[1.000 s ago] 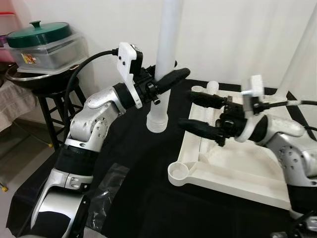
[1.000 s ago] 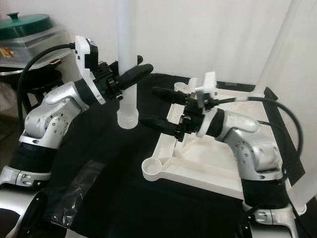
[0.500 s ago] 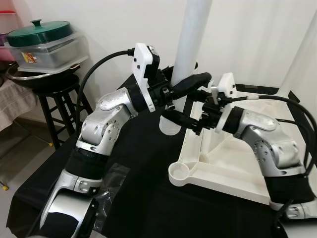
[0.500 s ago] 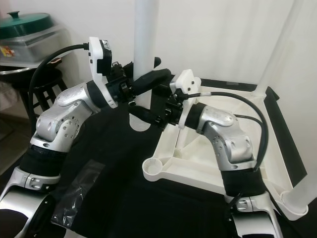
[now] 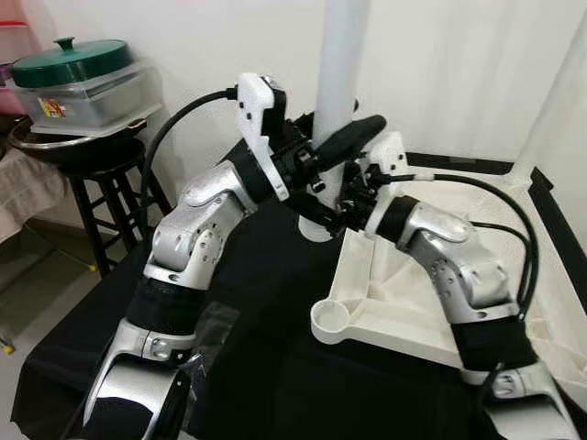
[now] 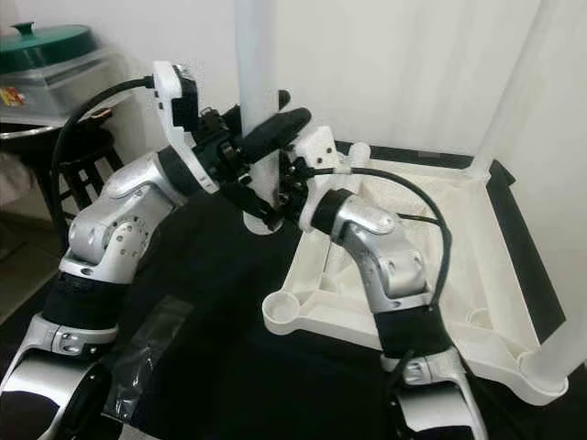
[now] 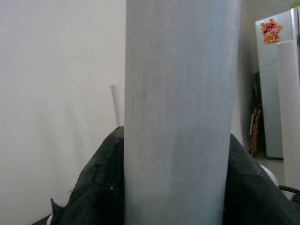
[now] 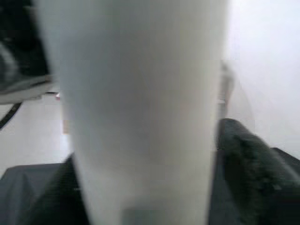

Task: Building children table

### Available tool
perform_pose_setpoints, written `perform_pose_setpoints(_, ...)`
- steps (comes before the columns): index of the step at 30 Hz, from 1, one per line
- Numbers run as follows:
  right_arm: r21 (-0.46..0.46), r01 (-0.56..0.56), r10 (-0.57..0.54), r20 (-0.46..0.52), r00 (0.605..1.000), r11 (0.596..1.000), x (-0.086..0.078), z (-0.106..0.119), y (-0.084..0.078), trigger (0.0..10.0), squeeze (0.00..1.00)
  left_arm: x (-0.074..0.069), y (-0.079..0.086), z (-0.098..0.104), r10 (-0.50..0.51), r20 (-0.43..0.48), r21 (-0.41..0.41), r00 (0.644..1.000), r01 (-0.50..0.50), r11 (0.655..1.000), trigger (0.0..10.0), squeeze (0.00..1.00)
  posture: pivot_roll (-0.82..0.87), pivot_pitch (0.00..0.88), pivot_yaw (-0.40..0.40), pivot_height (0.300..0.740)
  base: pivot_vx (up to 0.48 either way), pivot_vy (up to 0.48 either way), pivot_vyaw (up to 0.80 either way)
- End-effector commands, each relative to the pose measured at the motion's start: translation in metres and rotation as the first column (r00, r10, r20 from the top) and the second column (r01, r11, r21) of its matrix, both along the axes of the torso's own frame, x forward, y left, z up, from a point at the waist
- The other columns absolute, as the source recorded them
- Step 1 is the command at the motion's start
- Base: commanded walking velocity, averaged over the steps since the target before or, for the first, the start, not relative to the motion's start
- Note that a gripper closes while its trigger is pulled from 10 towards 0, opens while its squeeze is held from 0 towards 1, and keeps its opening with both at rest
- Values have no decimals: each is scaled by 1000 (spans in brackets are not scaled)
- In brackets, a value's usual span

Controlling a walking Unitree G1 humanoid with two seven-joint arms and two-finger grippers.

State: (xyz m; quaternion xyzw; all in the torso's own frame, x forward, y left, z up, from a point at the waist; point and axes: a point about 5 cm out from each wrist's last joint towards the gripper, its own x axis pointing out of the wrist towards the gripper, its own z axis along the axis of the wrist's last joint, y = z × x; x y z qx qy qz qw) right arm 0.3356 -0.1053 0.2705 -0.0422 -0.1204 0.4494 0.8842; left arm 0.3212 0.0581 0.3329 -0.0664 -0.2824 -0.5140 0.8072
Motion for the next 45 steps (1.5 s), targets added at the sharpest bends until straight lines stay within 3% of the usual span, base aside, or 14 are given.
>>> perform_pose_setpoints(1, 11, 36, -36, -6, 999, 999, 5, 1, 3, 0, 0, -15, -18, 2, -123, 24, -13, 992, 123, 992, 0, 0, -44, 0, 32, 740, 0, 0, 0)
perform_pose_setpoints(19, 1, 38, -38, -8, 999, 999, 6, -3, 4, 0, 0, -27, -25, -8, -207, 14, 63, 978, 206, 977, 0, 0, -44, 0, 32, 740, 0, 0, 0)
perform_pose_setpoints(21, -7, 42, -42, -13, 999, 999, 6, -5, 4, 0, 0, -28, -24, -9, -222, 11, 70, 975, 221, 973, 784, 0, -45, 0, 31, 740, 0, 0, 0)
perform_pose_setpoints(22, -10, 47, -47, -15, 999, 999, 7, -6, 3, 0, 0, -27, -21, -9, -227, -12, 66, 974, 227, 972, 9569, 702, -46, 0, 33, 740, 0, 0, 0)
perform_pose_setpoints(24, -12, 51, -51, -16, 999, 999, 7, -6, 3, 0, 0, -27, -20, -9, -230, -28, 62, 973, 231, 971, 9569, 702, -46, 0, 33, 740, 0, 0, 0)
perform_pose_setpoints(25, -13, 61, -61, -18, 998, 998, 8, -7, 1, 0, 0, -24, -13, -5, -206, -32, 28, 978, 207, 978, 10000, 1000, -45, 0, 32, 740, 0, 0, 0)
perform_pose_setpoints(30, -10, 78, -78, -20, 997, 997, 10, -7, -2, 0, 0, -19, -1, -1, -159, -38, -11, 986, 159, 987, 10000, 1000, -46, 0, 33, 740, 0, 0, 0)
perform_pose_setpoints(32, 9, 121, -120, -29, 992, 993, 13, -6, -10, 0, 0, -10, 32, 2, -39, -63, -87, 997, 34, 996, 10000, 1000, -42, 0, 31, 740, 0, 0, 0)
perform_pose_setpoints(36, 33, 159, -158, -42, 987, 987, 16, -6, -18, 0, 0, -5, 61, 1, 58, -100, -135, 993, -71, 988, 10000, 1000, -34, 0, 29, 740, 0, 0, 0)
perform_pose_setpoints(38, 68, 207, -203, -59, 977, 976, 19, -7, -26, 0, 0, 2, 93, -6, 192, -179, -188, 965, -225, 956, 10000, 1000, -33, 0, 31, 740, 0, 0, 0)
perform_pose_setpoints(42, 101, 235, -229, -76, 971, 967, 21, -7, -31, 0, 0, 12, 119, -24, 350, -310, -189, 884, -418, 888, 10000, 1000, -31, 0, 33, 740, 0, 0, 0)
perform_pose_setpoints(43, 121, 233, -223, -91, 971, 965, 20, -8, -33, 3451, 0, 17, 128, -45, 440, -398, -131, 805, -525, 841, 10000, 1000, -29, 0, 32, 740, 0, 0, 0)
perform_pose_setpoints(44, 133, 228, -216, -101, 971, 964, 19, -9, -33, 3451, 0, 20, 133, -59, 494, -446, -81, 747, -583, 808, 10000, 1000, -29, 0, 32, 740, 0, 0, 0)
perform_pose_setpoints(45, 133, 228, -216, -101, 971, 964, 19, -9, -33, 3451, 0, 20, 133, -59, 494, -446, -81, 747, -583, 808, 10000, 1000, -29, 0, 32, 740, 0, 0, 0)
